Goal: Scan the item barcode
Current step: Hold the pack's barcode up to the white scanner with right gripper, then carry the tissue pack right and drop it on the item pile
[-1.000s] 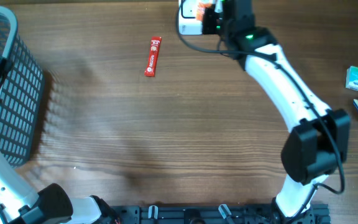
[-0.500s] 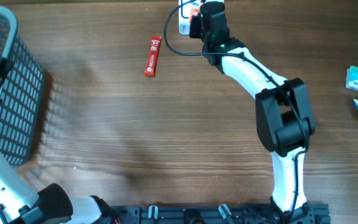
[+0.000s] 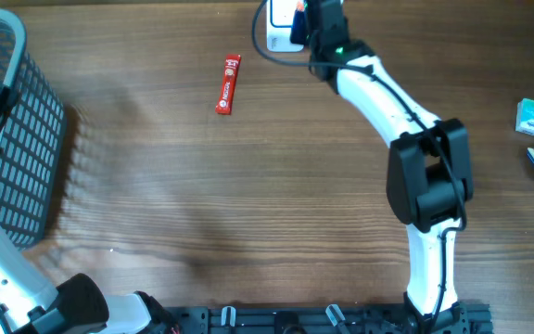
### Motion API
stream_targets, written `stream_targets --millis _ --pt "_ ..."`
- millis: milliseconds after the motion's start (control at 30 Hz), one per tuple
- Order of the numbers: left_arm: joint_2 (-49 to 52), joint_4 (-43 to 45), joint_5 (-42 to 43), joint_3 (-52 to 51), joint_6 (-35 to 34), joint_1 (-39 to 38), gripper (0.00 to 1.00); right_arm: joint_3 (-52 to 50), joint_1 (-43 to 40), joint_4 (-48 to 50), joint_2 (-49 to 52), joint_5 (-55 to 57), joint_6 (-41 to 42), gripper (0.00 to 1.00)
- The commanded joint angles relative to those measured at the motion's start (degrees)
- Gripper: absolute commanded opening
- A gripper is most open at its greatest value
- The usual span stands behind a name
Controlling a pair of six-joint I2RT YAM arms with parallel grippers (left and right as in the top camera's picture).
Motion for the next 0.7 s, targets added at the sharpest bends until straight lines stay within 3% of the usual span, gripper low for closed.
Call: stream_targets --millis 0,133,333,533,667 --pt "0.24 0.13 -0.37 0.22 -0.57 0.26 1.0 4.17 -3.23 -5.64 -2.84 2.49 6.34 0.04" --pt "0.24 0.13 -0.37 0.22 -0.57 0.26 1.0 4.24 -7.13 -10.56 -6.97 2.14 7.37 0.04" --pt "0.24 0.15 -0.37 0.22 -0.59 0.26 1.0 4.24 -16.35 -26.01 -12.61 8.2 11.87 0.04" --pt "0.24 0.13 -0.37 0.22 -0.57 0.26 1.0 4.22 -28.55 -39.36 -12.81 8.33 18.51 0.04" --pt "0.24 0.13 -0.37 0.22 -0.59 0.26 1.0 4.22 -35.5 -42.73 -12.76 8.35 19.37 0.04"
